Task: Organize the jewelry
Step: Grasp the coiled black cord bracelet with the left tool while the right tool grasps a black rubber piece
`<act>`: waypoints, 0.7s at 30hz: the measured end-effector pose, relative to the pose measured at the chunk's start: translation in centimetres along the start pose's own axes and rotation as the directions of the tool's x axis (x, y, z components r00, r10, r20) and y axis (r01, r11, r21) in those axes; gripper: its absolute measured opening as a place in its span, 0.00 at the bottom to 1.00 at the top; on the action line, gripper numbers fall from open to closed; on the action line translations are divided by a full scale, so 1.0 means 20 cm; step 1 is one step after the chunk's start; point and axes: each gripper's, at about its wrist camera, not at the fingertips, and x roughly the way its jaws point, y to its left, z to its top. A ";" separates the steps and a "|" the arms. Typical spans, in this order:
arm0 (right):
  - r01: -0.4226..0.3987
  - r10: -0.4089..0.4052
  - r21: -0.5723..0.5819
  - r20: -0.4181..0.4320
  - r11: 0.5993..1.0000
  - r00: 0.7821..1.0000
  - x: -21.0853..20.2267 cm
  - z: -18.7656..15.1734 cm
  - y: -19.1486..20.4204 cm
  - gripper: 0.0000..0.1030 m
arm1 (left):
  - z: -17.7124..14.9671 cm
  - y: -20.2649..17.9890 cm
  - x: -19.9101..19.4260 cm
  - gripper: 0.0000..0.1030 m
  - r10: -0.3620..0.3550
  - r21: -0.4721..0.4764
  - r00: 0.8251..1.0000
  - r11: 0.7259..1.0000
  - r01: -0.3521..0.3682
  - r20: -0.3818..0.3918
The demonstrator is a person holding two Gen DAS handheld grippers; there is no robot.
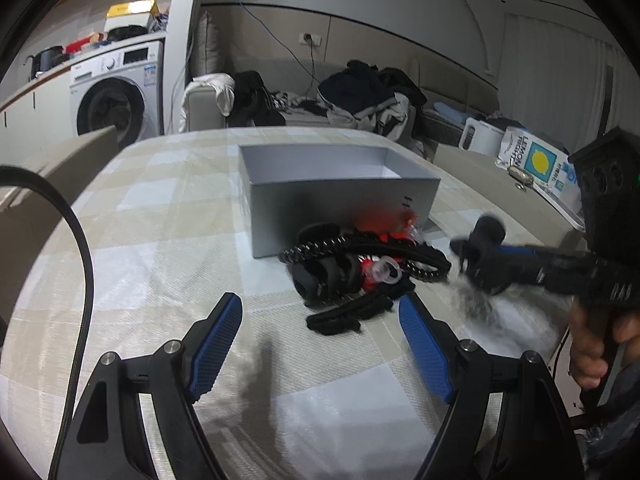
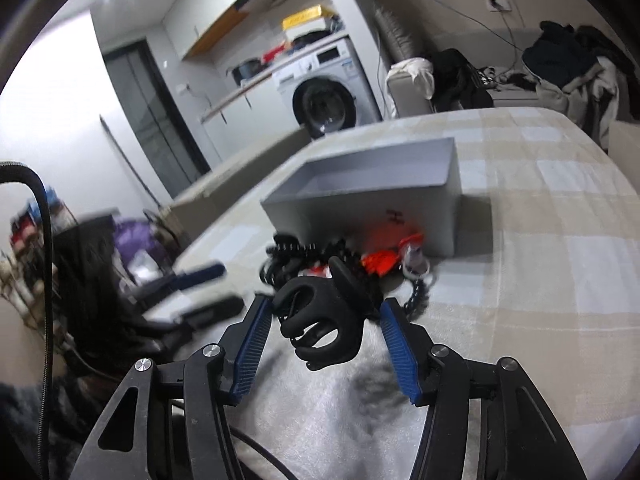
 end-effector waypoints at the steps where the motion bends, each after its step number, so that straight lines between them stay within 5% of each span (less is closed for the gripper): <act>1: -0.001 0.001 0.015 0.009 1.000 1.000 -0.01 0.00 -0.02 0.54 | 0.00 -0.01 0.01 0.75 -0.004 0.003 1.000 1.000 0.004 -0.010; 6: -0.014 0.014 0.049 0.015 0.999 1.000 0.00 0.01 -0.04 0.54 | 0.04 -0.02 0.05 0.75 -0.017 -0.010 0.999 1.000 0.017 -0.036; 10: -0.022 0.021 0.031 0.026 0.999 0.999 -0.01 0.00 -0.01 0.54 | 0.08 -0.01 0.08 0.65 -0.026 -0.037 0.998 0.999 0.024 -0.053; 21: -0.042 0.040 0.033 0.048 0.999 0.998 -0.03 0.00 0.00 0.54 | 0.16 0.03 0.17 0.65 -0.056 -0.147 0.991 0.988 0.038 -0.120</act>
